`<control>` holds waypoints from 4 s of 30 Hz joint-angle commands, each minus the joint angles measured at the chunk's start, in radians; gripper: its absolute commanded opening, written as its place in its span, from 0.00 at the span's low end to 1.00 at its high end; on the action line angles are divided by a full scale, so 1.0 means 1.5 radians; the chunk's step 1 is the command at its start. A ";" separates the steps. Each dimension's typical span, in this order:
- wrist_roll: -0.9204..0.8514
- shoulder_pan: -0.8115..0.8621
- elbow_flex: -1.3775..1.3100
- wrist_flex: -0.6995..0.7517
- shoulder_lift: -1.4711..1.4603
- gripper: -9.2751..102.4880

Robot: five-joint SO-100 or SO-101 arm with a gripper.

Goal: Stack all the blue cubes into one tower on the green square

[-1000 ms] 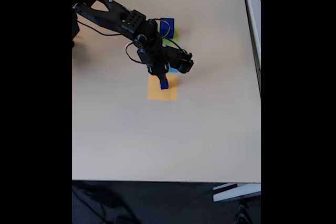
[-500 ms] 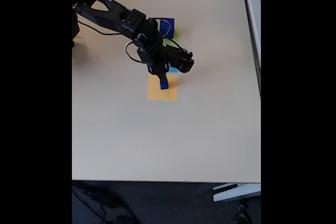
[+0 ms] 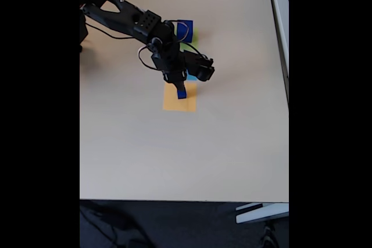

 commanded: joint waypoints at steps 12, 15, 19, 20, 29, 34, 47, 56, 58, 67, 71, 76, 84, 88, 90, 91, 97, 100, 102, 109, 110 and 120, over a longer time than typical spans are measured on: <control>0.006 0.005 -0.045 -0.002 0.048 0.08; 0.006 0.004 -0.045 -0.003 0.047 0.08; 0.007 0.002 -0.045 -0.005 0.046 0.08; 0.007 0.001 -0.045 -0.005 0.046 0.09; 0.007 0.000 -0.045 -0.005 0.046 0.10; 0.007 -0.001 -0.045 -0.006 0.046 0.11; 0.007 -0.003 -0.044 -0.009 0.045 0.14; 0.009 -0.004 -0.043 -0.012 0.045 0.13; 0.009 -0.004 -0.042 -0.012 0.046 0.14; 0.017 -0.014 -0.043 -0.020 0.058 0.15; 0.021 -0.016 -0.044 -0.028 0.060 0.16; 0.022 -0.020 -0.051 -0.033 0.064 0.18; 0.026 -0.037 -0.083 -0.044 0.077 0.23; 0.050 -0.063 -0.095 -0.057 0.103 0.26; 0.070 -0.087 -0.105 -0.057 0.114 0.27; 0.082 -0.100 -0.107 -0.057 0.120 0.28; 0.173 -0.198 -0.114 -0.061 0.129 0.28; 0.221 -0.240 -0.093 -0.061 0.129 0.28; 0.257 -0.256 -0.056 -0.061 0.132 0.28; 0.249 -0.249 0.069 -0.106 0.160 0.33; 0.249 -0.244 0.083 -0.108 0.165 0.34; 0.234 -0.223 0.174 -0.117 0.198 0.34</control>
